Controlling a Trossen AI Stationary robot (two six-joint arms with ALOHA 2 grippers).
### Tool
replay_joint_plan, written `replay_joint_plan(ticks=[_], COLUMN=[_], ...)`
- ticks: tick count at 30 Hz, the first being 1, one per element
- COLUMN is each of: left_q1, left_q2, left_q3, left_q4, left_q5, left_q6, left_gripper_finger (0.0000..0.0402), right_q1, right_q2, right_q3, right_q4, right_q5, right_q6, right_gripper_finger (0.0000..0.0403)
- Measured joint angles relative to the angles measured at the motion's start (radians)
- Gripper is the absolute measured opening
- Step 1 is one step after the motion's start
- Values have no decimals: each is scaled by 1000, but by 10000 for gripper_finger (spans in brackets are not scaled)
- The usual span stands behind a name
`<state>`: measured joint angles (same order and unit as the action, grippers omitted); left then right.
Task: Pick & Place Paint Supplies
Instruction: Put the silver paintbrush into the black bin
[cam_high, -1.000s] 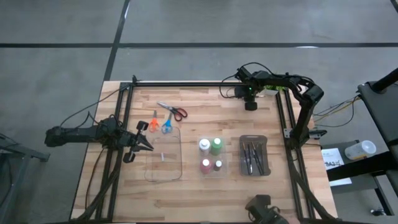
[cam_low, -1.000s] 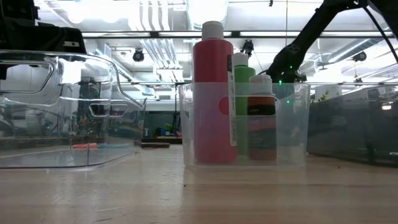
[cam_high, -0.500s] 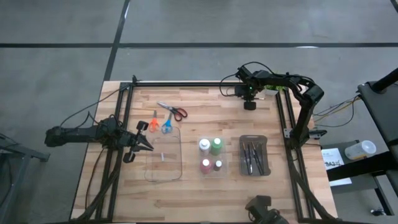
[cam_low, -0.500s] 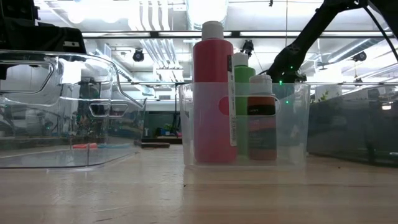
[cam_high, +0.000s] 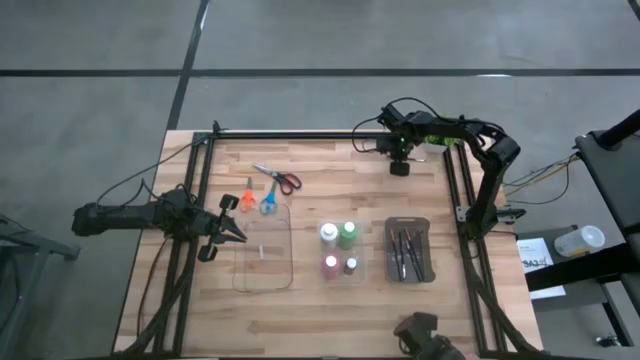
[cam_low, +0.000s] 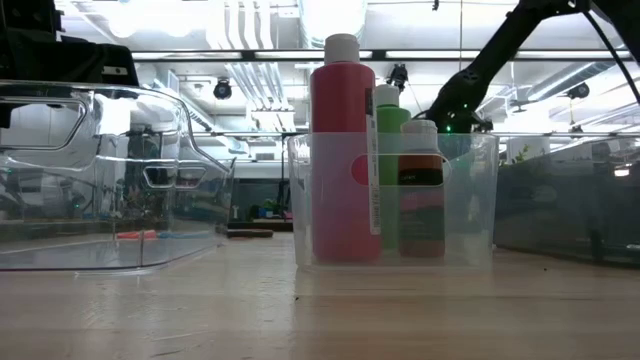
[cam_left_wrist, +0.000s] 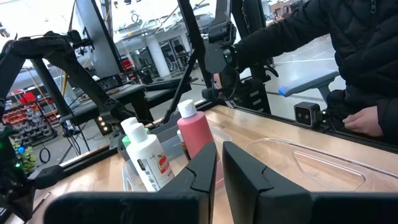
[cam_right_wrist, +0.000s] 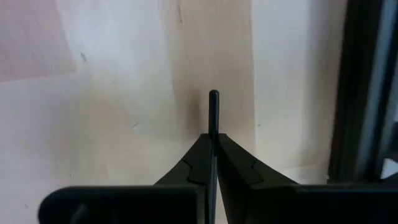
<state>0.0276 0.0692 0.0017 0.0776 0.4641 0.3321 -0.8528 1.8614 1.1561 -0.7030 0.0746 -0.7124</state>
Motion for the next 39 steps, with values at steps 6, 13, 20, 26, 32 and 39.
replay_joint_plan(ticks=[6,13,20,26,32,39], left_q1=[0,0,0,0,0,0], left_q2=[0,0,0,0,0,0], left_q3=[0,0,0,0,0,0], left_q4=[0,0,0,0,0,0], left_q5=[0,0,0,0,0,0], left_q6=[0,0,0,0,0,0], left_gripper_finger=[35,36,36,36,36,36], right_q1=[0,0,0,0,25,107], right_q2=[0,-1,-1,-2,-13,-69], right_q3=[46,132,261,393,476,505], right_q4=[-52,-160,-269,-436,-556,-551], right_q5=[0,0,-97,-232,-357,-607], right_q6=[7,61,296,518,610,678], right_gripper_finger=[13,13,13,13,13,13])
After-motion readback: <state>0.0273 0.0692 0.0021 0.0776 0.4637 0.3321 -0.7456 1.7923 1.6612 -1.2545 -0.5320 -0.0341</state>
